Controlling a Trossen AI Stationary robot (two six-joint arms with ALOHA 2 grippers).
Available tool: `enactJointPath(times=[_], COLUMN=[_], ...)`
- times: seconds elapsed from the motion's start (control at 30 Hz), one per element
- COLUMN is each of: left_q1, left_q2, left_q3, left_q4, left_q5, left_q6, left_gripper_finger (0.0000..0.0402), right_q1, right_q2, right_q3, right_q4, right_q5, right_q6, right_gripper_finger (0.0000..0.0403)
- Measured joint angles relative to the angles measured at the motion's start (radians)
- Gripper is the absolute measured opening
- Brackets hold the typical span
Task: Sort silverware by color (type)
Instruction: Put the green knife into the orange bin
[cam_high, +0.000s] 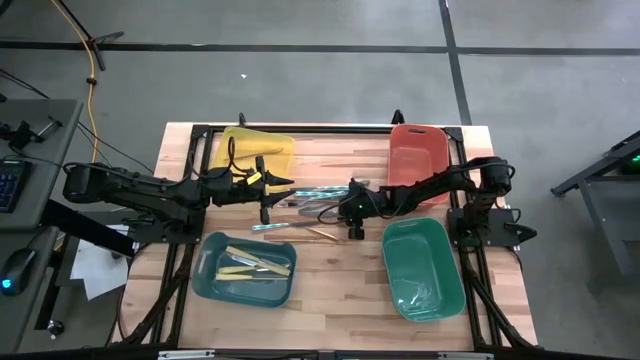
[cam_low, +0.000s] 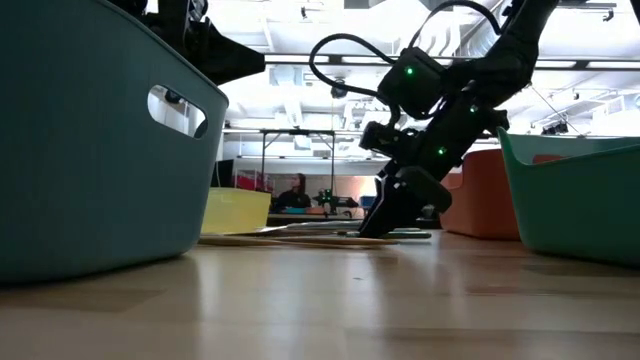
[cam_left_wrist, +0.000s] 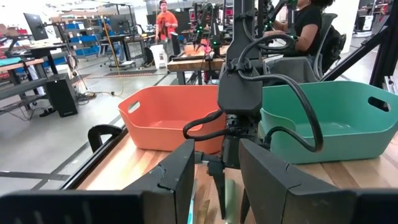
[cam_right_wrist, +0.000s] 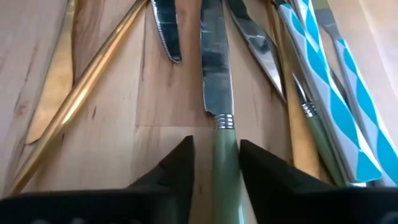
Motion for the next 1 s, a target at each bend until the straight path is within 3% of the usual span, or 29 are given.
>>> enactJointPath(times=[0.2, 0.47, 0.73, 1.0], left_q1=[0.0, 0.0, 0.0, -0.001], left_q2=[0.0, 0.0, 0.0, 0.0], left_q3=[0.0, 0.0, 0.0, 0.0], left_q4=[0.0, 0.001, 0.001, 0.005], left_q5=[0.0, 0.0, 0.0, 0.0], left_q6=[-0.004, -0.004, 0.027, 0.022], left_gripper_finger=[0.0117, 0.0117, 0.0117, 0.0117], right_q1=[-0.001, -0.004, -0.002, 0.0], right_q2=[0.0, -0.004, -0.086, -0.089], right_q3=[-0.001, -0.002, -0.008, -0.008], right_q4=[-0.008, -0.008, -0.067, -0.074], right_q5=[-0.001, 0.031, -0.033, -0.048], right_q6=[-0.024, -0.046, -0.003, 0.061], right_gripper_finger=[0.0023, 0.0006, 0.0001, 0.0001])
